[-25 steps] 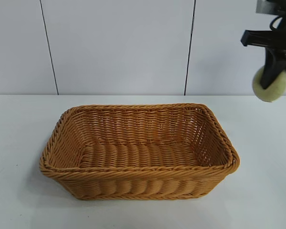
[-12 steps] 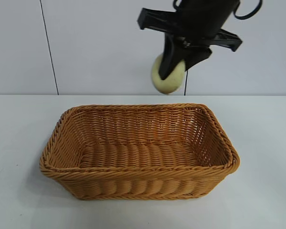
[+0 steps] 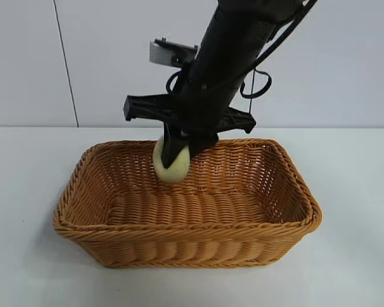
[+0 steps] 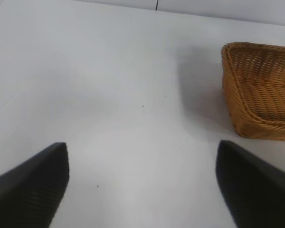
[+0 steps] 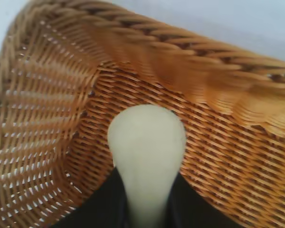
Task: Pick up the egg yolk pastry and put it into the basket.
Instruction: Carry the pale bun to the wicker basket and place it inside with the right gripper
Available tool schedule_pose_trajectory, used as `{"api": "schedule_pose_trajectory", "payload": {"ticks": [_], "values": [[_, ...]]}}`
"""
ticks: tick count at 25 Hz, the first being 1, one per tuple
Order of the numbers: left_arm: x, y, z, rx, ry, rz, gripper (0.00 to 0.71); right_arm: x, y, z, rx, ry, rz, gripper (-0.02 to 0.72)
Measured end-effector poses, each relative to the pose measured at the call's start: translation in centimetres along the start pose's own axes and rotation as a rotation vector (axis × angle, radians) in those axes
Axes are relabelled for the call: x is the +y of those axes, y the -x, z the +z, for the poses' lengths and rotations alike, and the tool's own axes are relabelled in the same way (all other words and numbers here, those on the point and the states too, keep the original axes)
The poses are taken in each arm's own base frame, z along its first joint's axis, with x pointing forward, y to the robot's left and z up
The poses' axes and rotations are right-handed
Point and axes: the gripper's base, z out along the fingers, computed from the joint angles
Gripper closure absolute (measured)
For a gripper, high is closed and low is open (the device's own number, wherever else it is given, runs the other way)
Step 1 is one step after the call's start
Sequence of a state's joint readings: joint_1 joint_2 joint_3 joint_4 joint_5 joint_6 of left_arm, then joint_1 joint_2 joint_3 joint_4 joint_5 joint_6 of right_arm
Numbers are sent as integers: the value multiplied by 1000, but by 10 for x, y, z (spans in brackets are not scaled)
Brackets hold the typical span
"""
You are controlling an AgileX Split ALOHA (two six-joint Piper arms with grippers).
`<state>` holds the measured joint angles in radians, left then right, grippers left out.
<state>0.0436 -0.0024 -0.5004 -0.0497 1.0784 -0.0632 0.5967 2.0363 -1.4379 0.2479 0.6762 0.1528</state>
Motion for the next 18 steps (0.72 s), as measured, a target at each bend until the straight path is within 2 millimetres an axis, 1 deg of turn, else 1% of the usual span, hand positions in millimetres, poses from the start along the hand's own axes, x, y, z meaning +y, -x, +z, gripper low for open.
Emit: {"api": "schedule_pose_trajectory", "payload": {"ticks": [2, 4, 6, 7, 8, 10, 12, 13, 14, 16, 18], "values": [[0, 0, 0, 0, 0, 0, 99, -2, -2, 6, 21, -6, 6, 582], [0, 0, 0, 0, 0, 0, 99, -2, -3, 8, 30, -8, 6, 582], [0, 0, 0, 0, 0, 0, 99, -3, -6, 9, 58, -17, 3, 547], [0, 0, 0, 0, 0, 0, 99, -3, -6, 9, 62, -18, 2, 501], [0, 0, 0, 0, 0, 0, 99, -3, -6, 9, 68, -19, 2, 432], [0, 0, 0, 0, 0, 0, 99, -4, -7, 9, 75, -21, 2, 262], [0, 0, 0, 0, 0, 0, 99, -4, -8, 9, 83, -22, 2, 122], [0, 0, 0, 0, 0, 0, 99, -3, -8, 8, 95, -23, 1, 83], [0, 0, 0, 0, 0, 0, 99, -3, -8, 6, 98, -22, -1, 61], [0, 0, 0, 0, 0, 0, 99, -1, -5, -2, 102, -26, -14, 43], [0, 0, 0, 0, 0, 0, 99, 3, 3, -17, 88, -36, -45, 35]]}}
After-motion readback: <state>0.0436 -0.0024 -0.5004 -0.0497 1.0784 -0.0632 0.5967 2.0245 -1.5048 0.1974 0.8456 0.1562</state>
